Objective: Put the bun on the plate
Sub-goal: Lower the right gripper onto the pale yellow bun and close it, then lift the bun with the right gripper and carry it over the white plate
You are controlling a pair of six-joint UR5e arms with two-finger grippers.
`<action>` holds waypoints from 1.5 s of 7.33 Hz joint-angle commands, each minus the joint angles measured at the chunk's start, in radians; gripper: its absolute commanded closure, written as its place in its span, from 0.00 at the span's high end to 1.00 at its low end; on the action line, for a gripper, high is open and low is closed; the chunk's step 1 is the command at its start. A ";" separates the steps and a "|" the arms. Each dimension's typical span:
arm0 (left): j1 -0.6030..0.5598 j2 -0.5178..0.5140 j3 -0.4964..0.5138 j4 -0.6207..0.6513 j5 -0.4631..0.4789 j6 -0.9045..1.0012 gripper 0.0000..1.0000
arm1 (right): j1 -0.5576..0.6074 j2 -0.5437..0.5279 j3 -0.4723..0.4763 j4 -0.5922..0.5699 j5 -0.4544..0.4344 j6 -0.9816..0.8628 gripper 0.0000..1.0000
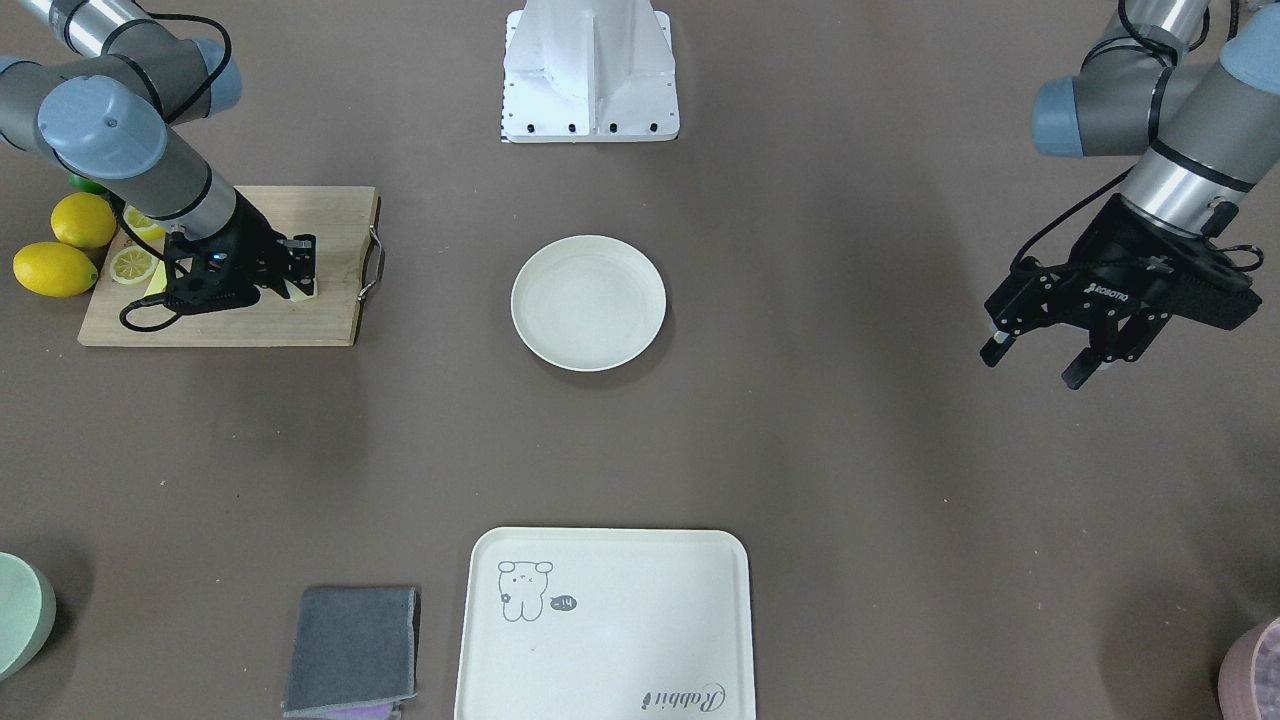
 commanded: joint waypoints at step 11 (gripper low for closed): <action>0.165 -0.057 0.030 -0.003 0.087 -0.029 0.98 | -0.035 0.422 -0.046 -0.028 -0.063 0.115 0.00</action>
